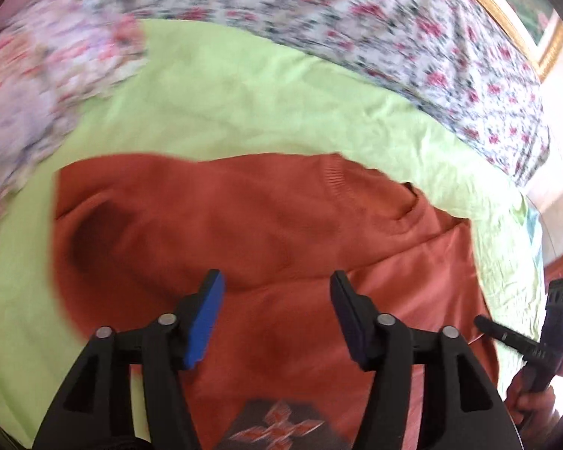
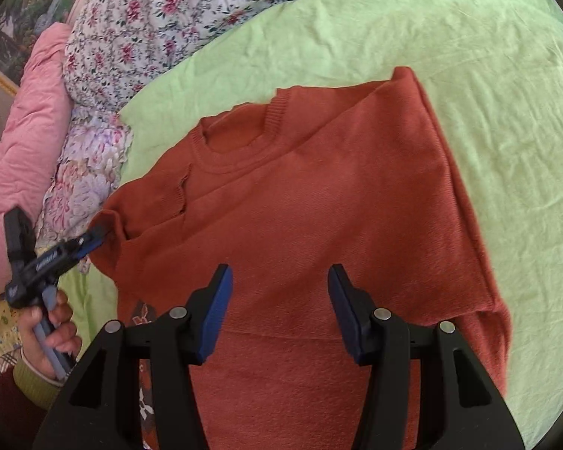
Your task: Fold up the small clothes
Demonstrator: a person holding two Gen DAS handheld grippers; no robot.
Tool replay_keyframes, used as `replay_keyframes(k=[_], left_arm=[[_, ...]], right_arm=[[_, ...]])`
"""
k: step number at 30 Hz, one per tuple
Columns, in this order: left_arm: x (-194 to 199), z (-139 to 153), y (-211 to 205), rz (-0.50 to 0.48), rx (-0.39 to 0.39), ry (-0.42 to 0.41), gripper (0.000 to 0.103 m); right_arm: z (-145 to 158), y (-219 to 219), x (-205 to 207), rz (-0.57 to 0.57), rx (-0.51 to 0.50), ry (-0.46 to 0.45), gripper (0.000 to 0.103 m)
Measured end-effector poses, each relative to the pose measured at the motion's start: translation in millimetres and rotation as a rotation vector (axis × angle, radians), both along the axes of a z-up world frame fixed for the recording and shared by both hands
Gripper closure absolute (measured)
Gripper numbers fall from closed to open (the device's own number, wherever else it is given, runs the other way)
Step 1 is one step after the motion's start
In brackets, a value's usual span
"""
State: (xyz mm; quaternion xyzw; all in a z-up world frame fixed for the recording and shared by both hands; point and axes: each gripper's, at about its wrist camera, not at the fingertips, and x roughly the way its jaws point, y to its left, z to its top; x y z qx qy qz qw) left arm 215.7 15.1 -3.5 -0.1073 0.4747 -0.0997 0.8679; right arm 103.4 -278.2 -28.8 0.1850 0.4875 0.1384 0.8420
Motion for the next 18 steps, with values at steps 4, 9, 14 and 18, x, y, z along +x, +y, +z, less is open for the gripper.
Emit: replay_keyframes(k=[4, 9, 14, 18], left_arm=[[34.3, -14.2, -51.1, -0.074, 0.048, 0.037, 0.026], [71.4, -60.1, -94.2, -0.117, 0.281, 0.143, 0.037], [75.9, -65.8, -62.3, -0.109, 0.247, 0.142, 0.096], [64.3, -36.6, -26.7, -0.058, 0.141, 0.076, 0.098]], right_arm=[[-0.3, 2.0, -1.2, -0.013, 0.019, -0.002, 0.049], [-4.2, -4.3, -4.6, -0.038, 0.031, 0.015, 0.049], [-10.2, -16.1, -7.0, -0.064, 0.03, 0.03, 0.049], [-12.9, -21.2, -5.1, -0.083, 0.034, 0.027, 0.049]])
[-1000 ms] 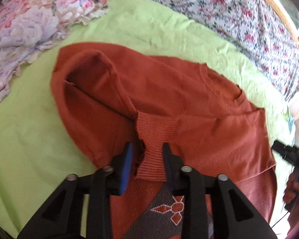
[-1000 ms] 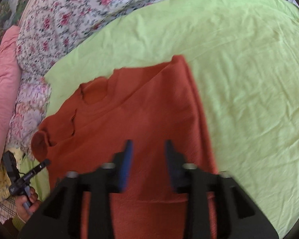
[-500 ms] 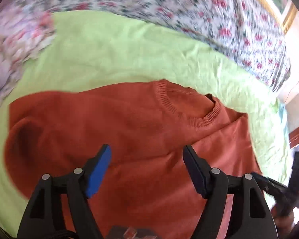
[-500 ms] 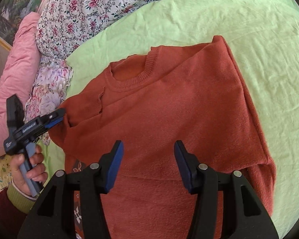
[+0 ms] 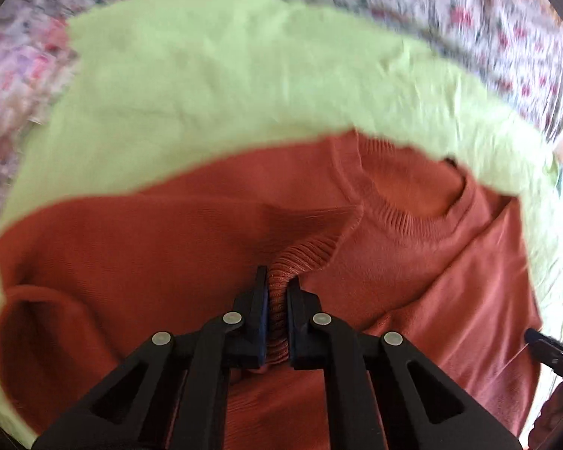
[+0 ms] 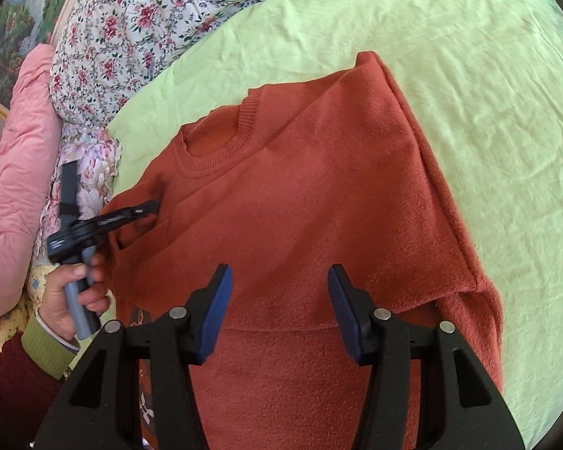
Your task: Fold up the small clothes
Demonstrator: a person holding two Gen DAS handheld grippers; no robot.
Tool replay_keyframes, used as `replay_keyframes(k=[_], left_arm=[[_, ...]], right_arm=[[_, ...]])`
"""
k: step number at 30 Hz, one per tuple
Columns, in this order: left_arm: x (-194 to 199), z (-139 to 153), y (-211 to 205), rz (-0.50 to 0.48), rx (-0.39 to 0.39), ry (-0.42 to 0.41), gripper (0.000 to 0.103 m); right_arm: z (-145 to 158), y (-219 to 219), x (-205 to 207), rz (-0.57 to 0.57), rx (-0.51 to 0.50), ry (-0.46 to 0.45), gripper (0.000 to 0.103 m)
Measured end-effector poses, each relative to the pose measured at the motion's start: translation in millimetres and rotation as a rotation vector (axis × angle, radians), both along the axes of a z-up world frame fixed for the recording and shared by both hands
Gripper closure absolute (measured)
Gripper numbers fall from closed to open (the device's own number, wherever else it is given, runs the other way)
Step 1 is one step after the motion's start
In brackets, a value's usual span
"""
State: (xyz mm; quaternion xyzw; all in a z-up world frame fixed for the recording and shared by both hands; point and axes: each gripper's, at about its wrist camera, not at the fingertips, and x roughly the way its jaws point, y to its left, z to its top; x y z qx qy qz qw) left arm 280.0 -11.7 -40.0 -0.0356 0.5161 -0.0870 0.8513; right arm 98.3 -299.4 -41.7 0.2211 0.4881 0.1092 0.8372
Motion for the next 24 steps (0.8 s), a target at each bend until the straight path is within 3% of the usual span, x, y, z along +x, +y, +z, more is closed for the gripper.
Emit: replay_keyframes(k=[3, 6, 10, 16, 24], left_arm=[[-20.0, 39.5, 6.5, 0.004, -0.105, -0.072, 0.099], [-42.5, 77.2, -13.9, -0.052, -0.209, -0.135, 0.099], [-64.4, 94.5, -67.9, -0.167, -0.309, -0.138, 0.099], [-91.6, 67.8, -159.5, -0.319, -0.344, -0.072, 0.098], [-85.1, 13.7, -216.1, -0.365, -0.314, 0.001, 0.096]], right_arm=[[2.6, 1.3, 1.0, -0.003, 0.001, -0.013, 0.049], [7.4, 3.1, -0.5, -0.006, 0.007, -0.03, 0.049], [12.0, -4.9, -6.7, -0.059, 0.027, -0.039, 0.049], [20.6, -31.0, -24.4, -0.159, 0.02, -0.051, 0.049], [19.3, -68.6, -48.5, -0.256, 0.018, -0.05, 0.049]])
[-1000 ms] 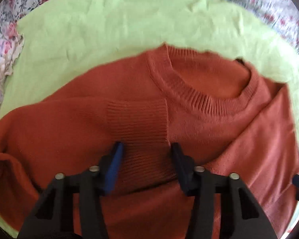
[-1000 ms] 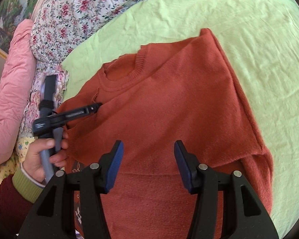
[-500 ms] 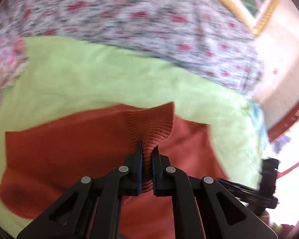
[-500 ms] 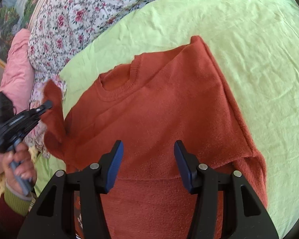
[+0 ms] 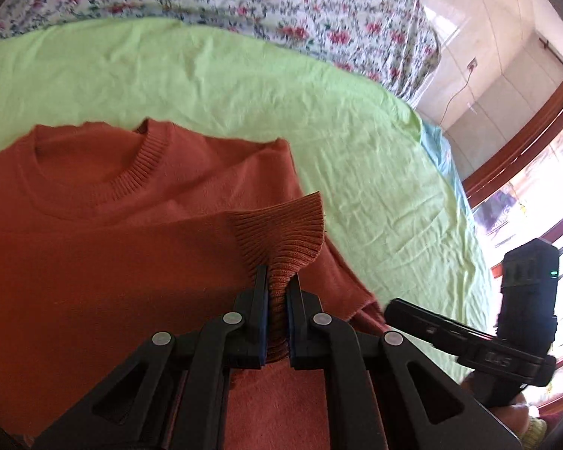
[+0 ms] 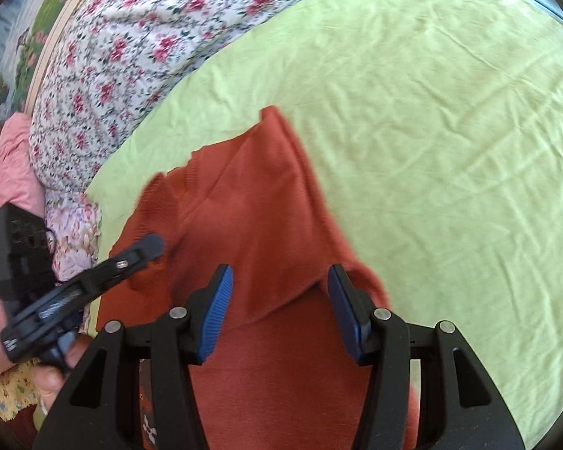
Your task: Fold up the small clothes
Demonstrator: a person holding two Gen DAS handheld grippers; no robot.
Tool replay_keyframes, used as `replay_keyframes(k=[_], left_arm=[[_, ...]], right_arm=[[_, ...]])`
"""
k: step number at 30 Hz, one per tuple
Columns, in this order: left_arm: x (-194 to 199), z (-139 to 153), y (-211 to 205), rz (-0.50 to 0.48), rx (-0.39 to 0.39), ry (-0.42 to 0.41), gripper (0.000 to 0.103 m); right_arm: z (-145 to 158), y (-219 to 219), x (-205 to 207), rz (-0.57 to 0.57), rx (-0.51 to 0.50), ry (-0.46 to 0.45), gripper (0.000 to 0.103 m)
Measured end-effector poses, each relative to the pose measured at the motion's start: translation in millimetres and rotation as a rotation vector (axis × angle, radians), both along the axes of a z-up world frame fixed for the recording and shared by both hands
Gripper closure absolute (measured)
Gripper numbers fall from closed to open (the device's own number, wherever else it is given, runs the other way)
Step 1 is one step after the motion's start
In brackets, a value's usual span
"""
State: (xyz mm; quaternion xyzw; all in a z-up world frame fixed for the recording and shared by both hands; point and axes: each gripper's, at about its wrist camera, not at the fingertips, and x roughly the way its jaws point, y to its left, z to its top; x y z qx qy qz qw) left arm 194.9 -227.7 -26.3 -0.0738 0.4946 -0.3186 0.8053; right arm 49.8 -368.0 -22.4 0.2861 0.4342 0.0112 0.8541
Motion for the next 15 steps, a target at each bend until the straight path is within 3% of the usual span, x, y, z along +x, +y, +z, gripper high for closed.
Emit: replay_keyframes(k=[2, 4, 8, 11, 15], left_arm=[[9.2, -18.9, -2.0, -0.007, 0.015, 0.053, 0.095], [13.7, -26.2, 2.9, -0.013, 0.006, 0.094, 0.075], [-0.2, -20.5, 23.5, -0.01, 0.002, 0.085, 0.048], [-16.7, -12.4, 50.2, 0.011, 0.006, 0.068, 0.047], [-39.7, -0.3, 109.1, 0.109, 0.046, 0.041, 0.047]], right_arm=[[-3.0, -4.0, -0.6, -0.003, 0.003, 0.009, 0.049], [-4.0, -3.3, 0.5, 0.002, 0.006, 0.009, 0.049], [-2.7, 4.9, 7.1, 0.04, 0.012, -0.004, 0.049], [-1.9, 16.9, 16.3, 0.079, 0.015, -0.005, 0.049], [-3.3, 35.3, 30.7, 0.126, -0.003, 0.004, 0.049]])
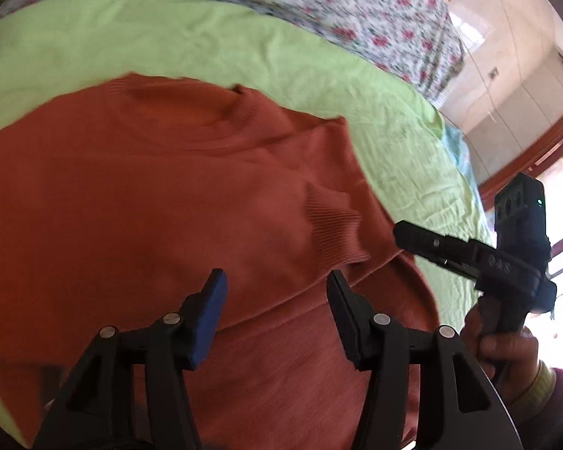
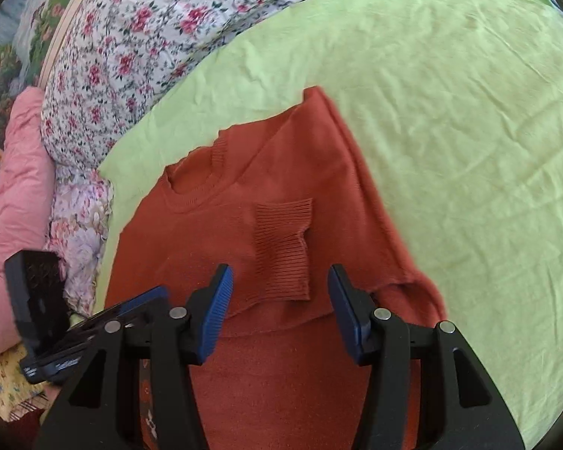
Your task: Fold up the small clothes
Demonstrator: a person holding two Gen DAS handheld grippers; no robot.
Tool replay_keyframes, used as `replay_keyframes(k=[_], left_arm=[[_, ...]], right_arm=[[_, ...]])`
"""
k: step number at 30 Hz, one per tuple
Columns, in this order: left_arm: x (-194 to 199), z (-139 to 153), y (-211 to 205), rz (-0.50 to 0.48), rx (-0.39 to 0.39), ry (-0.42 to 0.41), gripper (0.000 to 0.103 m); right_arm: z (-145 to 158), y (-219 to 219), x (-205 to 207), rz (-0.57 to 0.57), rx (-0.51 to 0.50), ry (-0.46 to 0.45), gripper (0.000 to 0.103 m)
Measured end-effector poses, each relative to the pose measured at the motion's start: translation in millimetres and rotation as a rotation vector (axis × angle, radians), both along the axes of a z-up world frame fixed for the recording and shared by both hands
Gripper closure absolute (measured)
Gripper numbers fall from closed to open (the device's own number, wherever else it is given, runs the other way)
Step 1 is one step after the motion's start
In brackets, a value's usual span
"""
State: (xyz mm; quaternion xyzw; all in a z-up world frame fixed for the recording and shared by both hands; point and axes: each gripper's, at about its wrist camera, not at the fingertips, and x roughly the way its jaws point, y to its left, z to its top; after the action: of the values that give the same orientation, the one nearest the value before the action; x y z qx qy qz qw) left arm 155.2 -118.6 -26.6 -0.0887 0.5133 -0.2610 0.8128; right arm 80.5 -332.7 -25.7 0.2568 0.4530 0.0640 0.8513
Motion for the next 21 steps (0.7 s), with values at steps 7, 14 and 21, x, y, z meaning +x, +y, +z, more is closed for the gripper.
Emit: replay_keyframes(k=[7, 14, 21], left_arm=[[-33.9, 0.2, 130.5, 0.278, 0.185, -0.036, 0.048], [-20.0, -43.2, 179.5, 0.389, 0.334, 0.05, 0.05], [3.7, -49.1, 197.1, 0.541, 0.36, 0.036, 0.065]], right_arm=[[-21.6, 16.8, 28.2, 0.022, -0.066, 0.079, 0.049], [-40.7, 32.9, 46.2, 0.049, -0.112, 0.155, 0.077], [5.2, 51.8, 54.0, 0.093, -0.092, 0.04, 0.094]])
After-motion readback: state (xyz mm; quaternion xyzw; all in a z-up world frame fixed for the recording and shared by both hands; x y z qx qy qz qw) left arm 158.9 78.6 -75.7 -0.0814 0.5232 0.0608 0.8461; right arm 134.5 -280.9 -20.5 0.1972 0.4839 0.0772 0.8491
